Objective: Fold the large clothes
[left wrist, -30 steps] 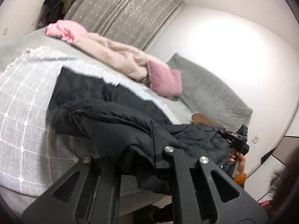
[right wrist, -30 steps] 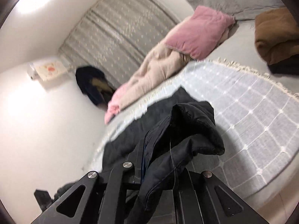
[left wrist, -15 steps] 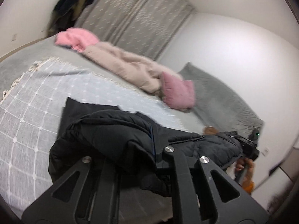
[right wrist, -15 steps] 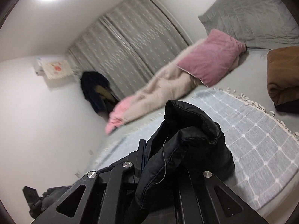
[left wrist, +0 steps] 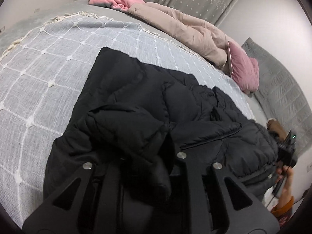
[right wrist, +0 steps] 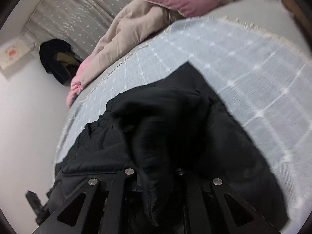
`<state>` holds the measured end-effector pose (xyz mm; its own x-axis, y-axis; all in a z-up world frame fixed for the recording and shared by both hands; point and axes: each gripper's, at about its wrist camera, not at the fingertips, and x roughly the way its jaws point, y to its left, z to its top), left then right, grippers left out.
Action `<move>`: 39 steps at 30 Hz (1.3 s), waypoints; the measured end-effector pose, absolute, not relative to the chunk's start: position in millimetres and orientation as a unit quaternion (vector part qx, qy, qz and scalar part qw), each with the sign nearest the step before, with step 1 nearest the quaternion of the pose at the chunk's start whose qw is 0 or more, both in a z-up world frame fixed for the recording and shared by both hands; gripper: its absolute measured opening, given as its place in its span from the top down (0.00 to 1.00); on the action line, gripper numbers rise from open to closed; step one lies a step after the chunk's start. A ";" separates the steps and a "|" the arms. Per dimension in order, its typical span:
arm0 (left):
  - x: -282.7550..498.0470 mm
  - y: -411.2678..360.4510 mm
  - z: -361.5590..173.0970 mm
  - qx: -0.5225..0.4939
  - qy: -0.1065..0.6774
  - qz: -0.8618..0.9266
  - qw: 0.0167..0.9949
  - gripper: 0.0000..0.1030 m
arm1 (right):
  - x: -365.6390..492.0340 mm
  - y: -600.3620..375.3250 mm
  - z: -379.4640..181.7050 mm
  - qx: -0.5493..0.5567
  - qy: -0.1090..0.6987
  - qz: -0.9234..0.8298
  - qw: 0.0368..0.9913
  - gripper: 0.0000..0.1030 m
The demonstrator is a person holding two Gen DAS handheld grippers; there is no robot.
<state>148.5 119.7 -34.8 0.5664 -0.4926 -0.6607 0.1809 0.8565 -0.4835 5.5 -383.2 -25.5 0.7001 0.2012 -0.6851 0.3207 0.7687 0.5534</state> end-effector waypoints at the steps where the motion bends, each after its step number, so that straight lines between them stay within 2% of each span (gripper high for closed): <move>1: 148.1 122.0 -31.4 -0.194 0.427 -0.192 0.862 0.79 | 6.7 -384.8 -26.8 0.344 0.385 -0.033 0.856 0.86; 2: 146.0 124.4 -26.5 -0.201 0.432 -0.190 0.858 0.77 | 6.1 -384.7 -25.2 0.348 0.387 -0.033 0.853 0.86; 5: 141.6 132.5 -13.7 -0.206 0.429 -0.191 0.859 0.59 | 0.0 -392.9 -13.2 0.367 0.400 -0.023 0.839 0.79; 6: 137.9 135.8 -6.8 -0.205 0.419 -0.192 0.863 0.52 | -6.5 -398.4 -5.4 0.379 0.395 -0.013 0.837 0.73; 9: 121.8 150.7 19.7 -0.202 0.375 -0.177 0.887 0.42 | -27.9 -407.4 19.1 0.380 0.367 -0.002 0.849 0.51; 12: 103.3 165.3 37.7 -0.202 0.348 -0.171 0.899 0.32 | -47.1 -408.8 36.7 0.348 0.357 -0.006 0.867 0.47; 15: 92.9 162.0 43.5 -0.152 0.356 -0.183 0.903 0.32 | -63.0 -399.8 47.1 0.301 0.379 -0.008 0.875 0.47; 20: 83.3 108.4 21.1 0.039 0.413 -0.213 0.885 0.32 | -57.6 -369.3 33.2 0.211 0.464 0.012 0.860 0.47; 24: 84.1 77.8 2.4 0.093 0.435 -0.236 0.864 0.32 | -38.0 -329.0 5.0 0.110 0.530 -0.012 0.841 0.47; 28: 100.6 64.4 5.2 0.076 0.433 -0.243 0.865 0.32 | -22.5 -300.8 5.7 0.070 0.534 -0.015 0.842 0.45; 33: 126.0 61.1 11.4 0.020 0.420 -0.239 0.875 0.32 | 3.8 -299.9 10.4 0.134 0.519 0.019 0.844 0.45; 39: 157.7 85.8 11.2 -0.073 0.379 -0.158 0.909 0.32 | 28.8 -342.2 18.1 0.246 0.414 0.019 0.876 0.45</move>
